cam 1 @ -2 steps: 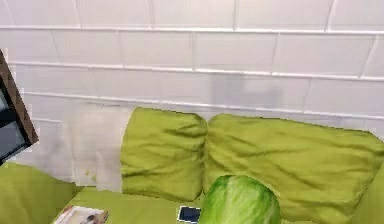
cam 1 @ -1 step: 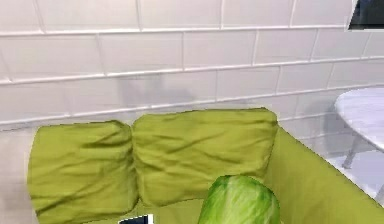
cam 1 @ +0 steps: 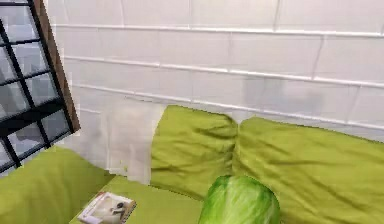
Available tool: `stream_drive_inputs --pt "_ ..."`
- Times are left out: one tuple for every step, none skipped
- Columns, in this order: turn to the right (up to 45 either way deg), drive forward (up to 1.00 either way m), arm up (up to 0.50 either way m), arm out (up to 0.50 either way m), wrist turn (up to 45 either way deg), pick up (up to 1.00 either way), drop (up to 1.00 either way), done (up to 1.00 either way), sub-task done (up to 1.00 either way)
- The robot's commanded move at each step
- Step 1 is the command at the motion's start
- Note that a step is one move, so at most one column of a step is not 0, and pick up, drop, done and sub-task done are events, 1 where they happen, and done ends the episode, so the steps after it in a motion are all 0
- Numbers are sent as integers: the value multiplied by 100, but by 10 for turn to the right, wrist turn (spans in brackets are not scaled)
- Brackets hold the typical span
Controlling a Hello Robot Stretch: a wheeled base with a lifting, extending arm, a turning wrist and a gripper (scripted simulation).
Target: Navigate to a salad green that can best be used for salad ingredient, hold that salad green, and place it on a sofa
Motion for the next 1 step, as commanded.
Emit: stream_drive_inputs --pt "420 0 0 0 0 0 0 0 0"
